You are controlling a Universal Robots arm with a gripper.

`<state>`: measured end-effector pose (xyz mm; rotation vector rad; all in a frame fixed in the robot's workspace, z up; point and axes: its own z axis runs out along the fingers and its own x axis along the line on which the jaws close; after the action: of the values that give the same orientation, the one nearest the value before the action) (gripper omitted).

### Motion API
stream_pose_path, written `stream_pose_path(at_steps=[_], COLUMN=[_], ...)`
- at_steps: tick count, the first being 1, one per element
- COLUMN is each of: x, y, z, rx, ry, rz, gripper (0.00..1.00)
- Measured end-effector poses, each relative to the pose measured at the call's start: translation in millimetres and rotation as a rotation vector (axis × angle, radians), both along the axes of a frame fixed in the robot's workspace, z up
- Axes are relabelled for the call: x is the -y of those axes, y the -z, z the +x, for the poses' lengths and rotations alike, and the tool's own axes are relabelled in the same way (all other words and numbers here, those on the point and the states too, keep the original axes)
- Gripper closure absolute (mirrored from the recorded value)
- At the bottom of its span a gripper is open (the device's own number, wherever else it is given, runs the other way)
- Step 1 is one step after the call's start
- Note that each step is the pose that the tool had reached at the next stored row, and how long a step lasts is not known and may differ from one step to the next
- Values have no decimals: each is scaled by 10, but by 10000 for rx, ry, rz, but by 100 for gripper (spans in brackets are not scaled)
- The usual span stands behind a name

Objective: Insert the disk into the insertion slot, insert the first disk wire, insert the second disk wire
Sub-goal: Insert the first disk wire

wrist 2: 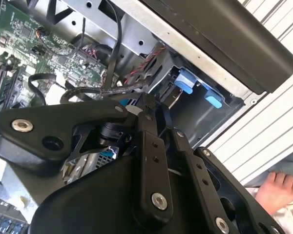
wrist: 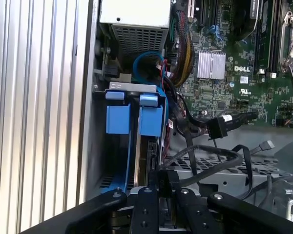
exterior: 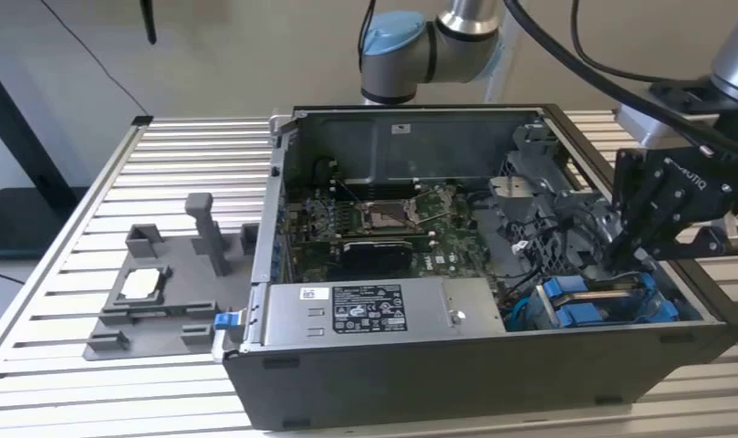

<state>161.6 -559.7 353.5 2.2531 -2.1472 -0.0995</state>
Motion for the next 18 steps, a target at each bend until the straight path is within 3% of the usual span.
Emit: stream_pose_path(at_steps=[5,6,9,11,13,18], x=[5,6,11,21,42,82], y=[9,9,9,9,10,16], z=[46,60,100,140,182,249], rx=[-199,-256,-508,-620,-682,-731], ry=[21,21,22,21,21,18], rz=[-3,-2,-2,3,17,72], gripper=[81,81,81,81,81,81])
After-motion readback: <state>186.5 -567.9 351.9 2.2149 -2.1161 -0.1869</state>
